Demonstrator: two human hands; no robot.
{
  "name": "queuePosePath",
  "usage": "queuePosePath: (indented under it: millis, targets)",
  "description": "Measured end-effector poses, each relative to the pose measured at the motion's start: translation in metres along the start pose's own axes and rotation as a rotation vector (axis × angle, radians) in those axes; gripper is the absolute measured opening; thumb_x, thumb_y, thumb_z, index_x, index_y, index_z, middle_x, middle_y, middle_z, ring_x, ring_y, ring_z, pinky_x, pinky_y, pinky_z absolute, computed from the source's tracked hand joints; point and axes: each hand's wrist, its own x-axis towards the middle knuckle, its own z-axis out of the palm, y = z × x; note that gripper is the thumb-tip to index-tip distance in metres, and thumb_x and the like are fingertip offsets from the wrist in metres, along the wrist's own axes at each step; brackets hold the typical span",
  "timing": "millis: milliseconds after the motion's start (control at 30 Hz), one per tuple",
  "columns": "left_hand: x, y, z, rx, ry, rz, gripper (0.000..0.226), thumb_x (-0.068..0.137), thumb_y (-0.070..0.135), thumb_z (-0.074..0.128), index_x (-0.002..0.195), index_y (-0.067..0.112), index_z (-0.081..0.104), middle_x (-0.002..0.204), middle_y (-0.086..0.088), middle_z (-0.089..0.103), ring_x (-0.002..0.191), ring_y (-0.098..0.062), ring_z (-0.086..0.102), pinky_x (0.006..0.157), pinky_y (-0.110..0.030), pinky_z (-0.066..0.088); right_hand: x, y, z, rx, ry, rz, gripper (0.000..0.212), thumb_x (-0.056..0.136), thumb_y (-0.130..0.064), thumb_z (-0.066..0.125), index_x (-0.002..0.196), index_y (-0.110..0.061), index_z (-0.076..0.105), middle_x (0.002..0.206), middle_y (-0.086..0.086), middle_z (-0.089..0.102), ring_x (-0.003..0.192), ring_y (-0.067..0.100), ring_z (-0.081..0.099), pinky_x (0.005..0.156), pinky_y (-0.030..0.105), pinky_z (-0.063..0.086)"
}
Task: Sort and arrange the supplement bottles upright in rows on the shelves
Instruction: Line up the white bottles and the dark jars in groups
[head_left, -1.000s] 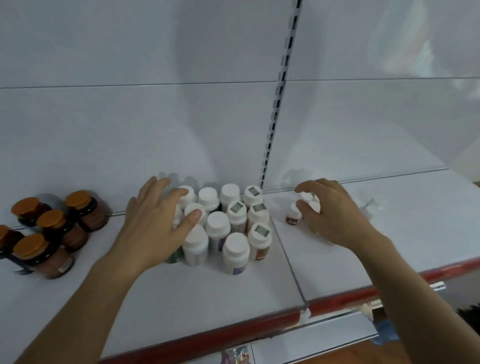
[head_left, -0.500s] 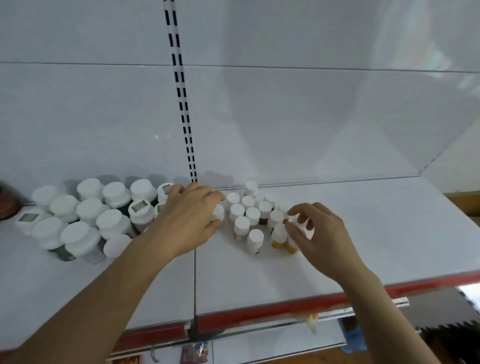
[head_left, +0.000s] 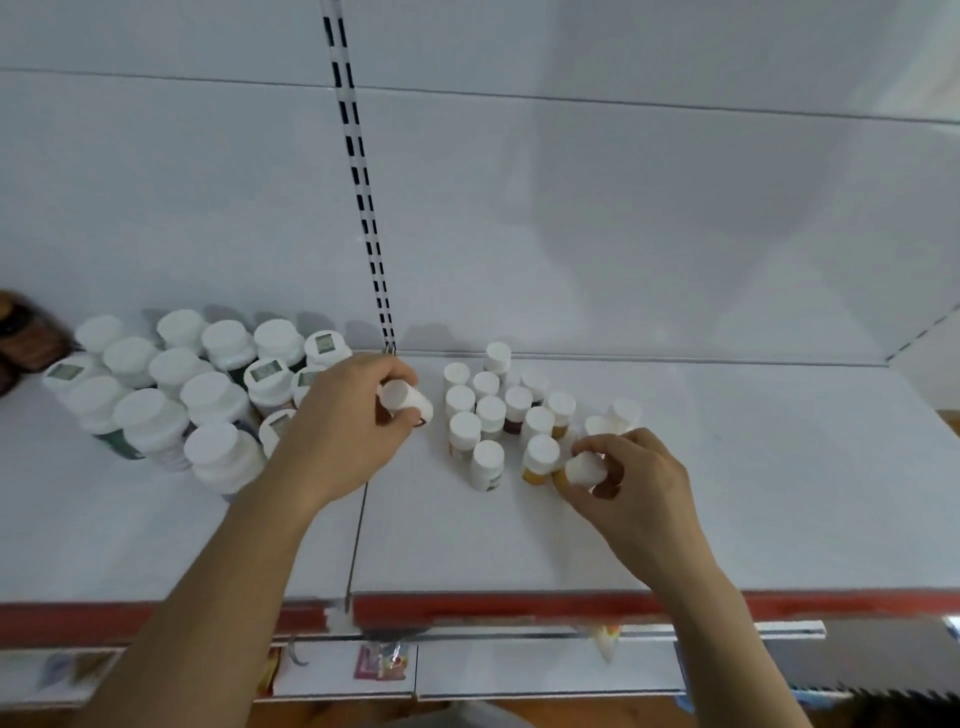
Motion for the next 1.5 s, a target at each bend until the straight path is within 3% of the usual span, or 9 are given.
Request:
queuePosePath:
  millis: [133, 267, 467, 633, 733, 833, 967, 1200, 1500]
  targets:
    - [-0.016, 0.000, 0.000, -0.187, 0.073, -0.066, 0.024, 0.083, 0.017, 0.079, 0.104, 0.027, 0.072, 0.096, 0.012, 0.067, 0.075, -0.004, 0.063, 0.066, -0.013, 0.046, 0.009, -0.015, -0.023, 0.092, 0.033, 0.027, 0.026, 0.072, -0.033, 0.091, 0.091, -0.035, 0.073, 0.078, -0.011, 0.060, 0.073, 0.007, 0.060, 0.065, 0.012, 0.042]
    - [-0.030, -0.003, -0.014, -0.437, 0.196, -0.119, 0.031, 0.084, 0.009, 0.079, 0.107, 0.029, 0.072, 0.110, 0.012, 0.067, 0.086, -0.014, 0.069, 0.070, -0.030, 0.058, 0.036, -0.057, -0.028, 0.242, 0.008, -0.019, 0.029, 0.071, -0.031, 0.091, 0.089, -0.042, 0.072, 0.076, -0.005, 0.060, 0.067, 0.015, 0.064, 0.067, 0.039, 0.057]
    - [-0.083, -0.038, -0.073, -0.538, 0.369, -0.190, 0.039, 0.082, -0.001, 0.080, 0.113, 0.021, 0.071, 0.108, 0.001, 0.074, 0.090, -0.022, 0.072, 0.078, -0.040, 0.061, 0.052, -0.119, 0.032, 0.271, -0.098, -0.140, 0.027, 0.077, -0.023, 0.084, 0.098, -0.036, 0.074, 0.082, -0.004, 0.062, 0.076, 0.013, 0.063, 0.073, 0.034, 0.052]
    - [-0.146, -0.105, -0.142, -0.426, 0.653, -0.376, 0.031, 0.085, 0.011, 0.079, 0.111, 0.026, 0.072, 0.102, 0.008, 0.075, 0.088, -0.012, 0.070, 0.074, -0.025, 0.059, 0.047, -0.188, 0.089, 0.308, -0.115, -0.264, 0.029, 0.078, -0.025, 0.086, 0.100, -0.036, 0.070, 0.085, -0.003, 0.061, 0.073, 0.012, 0.060, 0.070, 0.028, 0.051]
    - [-0.184, -0.144, -0.174, -0.384, 0.834, -0.478, 0.023, 0.093, 0.021, 0.071, 0.116, 0.020, 0.069, 0.097, 0.013, 0.071, 0.084, 0.003, 0.065, 0.067, -0.009, 0.049, 0.036, -0.248, 0.129, 0.378, -0.120, -0.335, 0.029, 0.078, -0.030, 0.086, 0.098, -0.037, 0.067, 0.089, 0.000, 0.059, 0.075, 0.009, 0.057, 0.065, 0.011, 0.042]
    - [-0.223, -0.183, -0.210, -0.403, 0.981, -0.525, 0.022, 0.097, 0.029, 0.064, 0.117, 0.019, 0.067, 0.101, 0.007, 0.070, 0.093, -0.005, 0.067, 0.083, -0.023, 0.056, 0.017, -0.313, 0.179, 0.477, -0.166, -0.406, 0.028, 0.080, -0.031, 0.084, 0.100, -0.036, 0.065, 0.098, -0.005, 0.062, 0.083, 0.004, 0.060, 0.066, 0.006, 0.041]
    - [-0.281, -0.235, -0.267, -0.420, 1.040, -0.535, 0.022, 0.099, 0.025, 0.063, 0.120, 0.020, 0.064, 0.110, -0.004, 0.070, 0.096, -0.023, 0.071, 0.078, -0.031, 0.060, -0.016, -0.397, 0.252, 0.476, -0.370, -0.543, 0.029, 0.084, -0.023, 0.080, 0.104, -0.038, 0.065, 0.103, -0.020, 0.063, 0.096, 0.002, 0.057, 0.075, 0.018, 0.048]
    - [-0.374, -0.341, -0.358, -0.145, 1.010, -0.632, 0.035, 0.097, 0.025, 0.066, 0.131, 0.031, 0.062, 0.123, 0.017, 0.065, 0.109, 0.006, 0.060, 0.082, -0.004, 0.048, -0.076, -0.524, 0.374, 0.485, -0.488, -0.585, 0.034, 0.086, -0.014, 0.076, 0.114, -0.031, 0.068, 0.110, -0.005, 0.061, 0.098, -0.002, 0.059, 0.074, 0.007, 0.049]
    - [-0.439, -0.473, -0.451, -0.098, 1.023, -0.779, 0.039, 0.095, 0.025, 0.069, 0.131, 0.038, 0.059, 0.125, 0.018, 0.060, 0.115, -0.006, 0.060, 0.087, -0.025, 0.054, -0.114, -0.665, 0.488, 0.473, -0.588, -0.622, 0.033, 0.086, -0.014, 0.075, 0.115, -0.029, 0.069, 0.110, -0.009, 0.061, 0.096, -0.003, 0.061, 0.074, -0.001, 0.039]
